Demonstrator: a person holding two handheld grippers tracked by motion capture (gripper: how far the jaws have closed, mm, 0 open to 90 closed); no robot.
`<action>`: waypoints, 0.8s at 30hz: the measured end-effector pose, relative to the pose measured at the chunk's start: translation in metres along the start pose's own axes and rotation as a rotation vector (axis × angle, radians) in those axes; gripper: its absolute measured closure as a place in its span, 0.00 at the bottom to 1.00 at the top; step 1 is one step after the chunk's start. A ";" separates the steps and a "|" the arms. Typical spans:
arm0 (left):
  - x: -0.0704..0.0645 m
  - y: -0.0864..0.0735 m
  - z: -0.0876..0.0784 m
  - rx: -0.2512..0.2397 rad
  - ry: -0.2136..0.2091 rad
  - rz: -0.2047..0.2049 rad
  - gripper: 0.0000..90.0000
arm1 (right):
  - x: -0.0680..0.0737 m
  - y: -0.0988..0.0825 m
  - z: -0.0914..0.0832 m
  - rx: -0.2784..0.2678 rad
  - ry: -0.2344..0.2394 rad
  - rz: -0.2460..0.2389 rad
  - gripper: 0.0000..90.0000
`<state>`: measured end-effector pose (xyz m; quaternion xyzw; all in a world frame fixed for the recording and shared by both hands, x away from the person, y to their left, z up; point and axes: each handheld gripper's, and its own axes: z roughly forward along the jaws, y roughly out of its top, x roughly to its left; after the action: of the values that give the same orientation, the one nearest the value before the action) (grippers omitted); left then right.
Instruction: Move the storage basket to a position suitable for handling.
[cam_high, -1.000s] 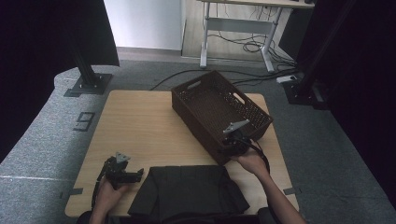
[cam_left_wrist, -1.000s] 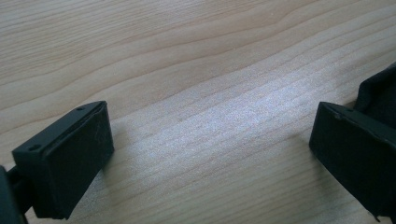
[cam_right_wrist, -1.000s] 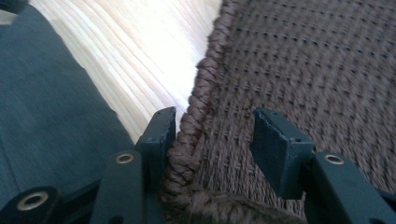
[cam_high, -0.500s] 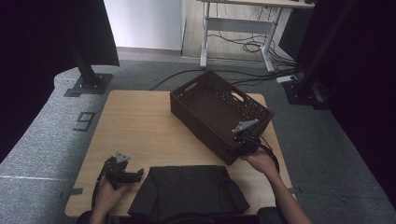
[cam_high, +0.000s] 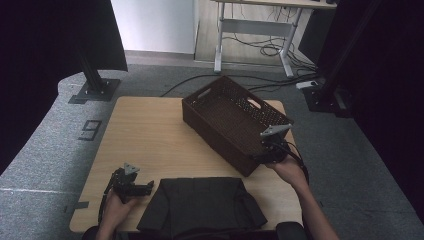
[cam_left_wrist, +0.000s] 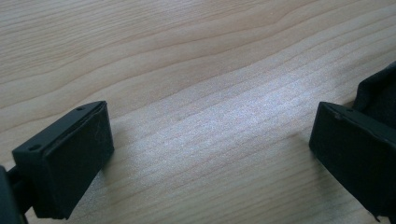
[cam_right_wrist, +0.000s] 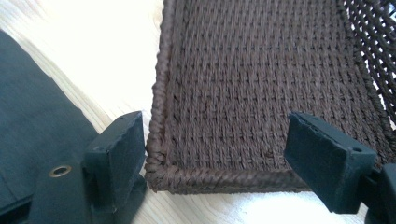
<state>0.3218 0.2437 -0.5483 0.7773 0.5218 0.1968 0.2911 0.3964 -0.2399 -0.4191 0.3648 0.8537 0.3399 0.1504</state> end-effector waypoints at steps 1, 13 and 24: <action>0.000 0.000 0.000 0.000 0.000 0.000 0.00 | 0.000 0.000 0.000 0.000 0.000 0.000 0.23; 0.000 0.000 0.000 0.001 0.000 0.000 0.00 | -0.012 -0.005 -0.007 0.011 -0.093 0.063 0.21; 0.000 0.000 0.000 0.001 -0.001 0.000 0.00 | -0.010 -0.009 0.000 0.032 -0.136 0.079 0.18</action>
<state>0.3215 0.2433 -0.5482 0.7776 0.5217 0.1964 0.2908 0.3987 -0.2511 -0.4250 0.4228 0.8318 0.3064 0.1885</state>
